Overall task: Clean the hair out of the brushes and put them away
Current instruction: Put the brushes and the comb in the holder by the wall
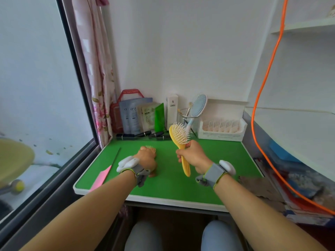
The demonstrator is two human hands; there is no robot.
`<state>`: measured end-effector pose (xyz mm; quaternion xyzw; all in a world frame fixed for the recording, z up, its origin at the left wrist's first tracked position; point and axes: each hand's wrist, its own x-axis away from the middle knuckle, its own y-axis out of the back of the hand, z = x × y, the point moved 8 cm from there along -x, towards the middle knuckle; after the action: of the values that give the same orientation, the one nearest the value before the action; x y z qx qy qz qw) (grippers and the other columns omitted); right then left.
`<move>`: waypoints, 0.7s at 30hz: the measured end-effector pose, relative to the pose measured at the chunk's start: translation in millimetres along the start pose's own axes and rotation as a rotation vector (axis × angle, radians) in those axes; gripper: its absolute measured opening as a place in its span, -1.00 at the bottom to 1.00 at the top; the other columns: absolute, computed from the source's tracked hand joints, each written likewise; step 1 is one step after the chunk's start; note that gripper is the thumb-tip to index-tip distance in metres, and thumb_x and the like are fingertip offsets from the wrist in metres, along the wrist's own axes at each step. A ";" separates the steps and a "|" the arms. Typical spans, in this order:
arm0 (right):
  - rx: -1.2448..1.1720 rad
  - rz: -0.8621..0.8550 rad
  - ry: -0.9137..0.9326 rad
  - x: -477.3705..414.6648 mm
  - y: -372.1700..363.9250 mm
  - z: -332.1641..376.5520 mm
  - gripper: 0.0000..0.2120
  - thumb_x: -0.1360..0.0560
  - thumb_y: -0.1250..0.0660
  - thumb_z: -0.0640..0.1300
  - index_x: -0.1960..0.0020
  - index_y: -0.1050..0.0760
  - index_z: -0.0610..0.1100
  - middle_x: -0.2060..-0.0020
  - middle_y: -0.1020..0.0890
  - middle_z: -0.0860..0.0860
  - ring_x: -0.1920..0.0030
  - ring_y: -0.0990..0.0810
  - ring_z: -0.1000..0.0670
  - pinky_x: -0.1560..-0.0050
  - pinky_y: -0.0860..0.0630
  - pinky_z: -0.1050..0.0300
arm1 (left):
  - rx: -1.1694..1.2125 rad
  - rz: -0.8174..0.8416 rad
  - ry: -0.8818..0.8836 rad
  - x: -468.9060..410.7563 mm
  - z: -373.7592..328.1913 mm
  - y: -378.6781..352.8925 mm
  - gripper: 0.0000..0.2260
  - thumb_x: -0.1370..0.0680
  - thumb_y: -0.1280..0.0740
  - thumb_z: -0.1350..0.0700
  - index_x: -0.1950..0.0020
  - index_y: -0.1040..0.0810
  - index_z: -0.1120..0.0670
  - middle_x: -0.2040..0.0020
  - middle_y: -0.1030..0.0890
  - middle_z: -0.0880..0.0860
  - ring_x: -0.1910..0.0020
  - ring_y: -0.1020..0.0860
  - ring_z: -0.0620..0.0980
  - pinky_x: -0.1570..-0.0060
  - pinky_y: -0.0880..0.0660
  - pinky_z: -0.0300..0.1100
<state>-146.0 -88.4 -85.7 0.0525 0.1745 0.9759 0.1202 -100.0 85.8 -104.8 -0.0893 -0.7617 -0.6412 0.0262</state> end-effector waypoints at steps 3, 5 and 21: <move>0.009 -0.030 -0.018 -3.1 7.0 -6.0 -0.72 -0.46 -0.36 -0.33 -0.13 -0.43 -0.38 0.26 -0.60 -0.13 0.42 -0.57 -0.01 0.34 -0.53 0.16 | 0.110 -0.009 0.017 -1.7 7.8 0.6 -0.66 -0.50 -0.35 0.09 -0.19 -0.39 0.22 -0.02 -0.49 0.10 0.07 -0.56 0.02 0.12 -0.58 -0.20; 0.012 -0.051 -0.021 -4.2 12.7 -7.4 -0.73 -0.46 -0.36 -0.32 -0.13 -0.43 -0.37 0.25 -0.60 -0.13 0.42 -0.57 -0.01 0.36 -0.51 0.18 | 0.239 -0.003 0.058 -2.1 12.2 0.0 -0.71 -0.46 -0.40 0.07 -0.03 -0.44 0.22 0.06 -0.54 0.10 0.19 -0.59 0.02 0.25 -0.60 -0.18; 0.004 -0.346 0.098 -40.0 71.8 54.3 -0.65 -0.38 -0.38 -0.25 -0.11 -0.40 -0.34 0.07 -0.62 -0.24 0.14 -0.63 -0.20 0.13 -0.60 -0.06 | 0.995 -0.117 -0.166 -15.9 -57.9 85.6 -0.76 -0.47 -0.38 0.24 0.40 -0.50 0.20 0.47 -0.53 0.15 0.65 -0.42 -0.09 0.61 -0.36 -0.35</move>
<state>-115.1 -146.1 -12.0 -0.0256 0.1885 0.9417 0.2777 -74.2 41.2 -13.8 -0.0740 -0.9782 -0.1918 -0.0309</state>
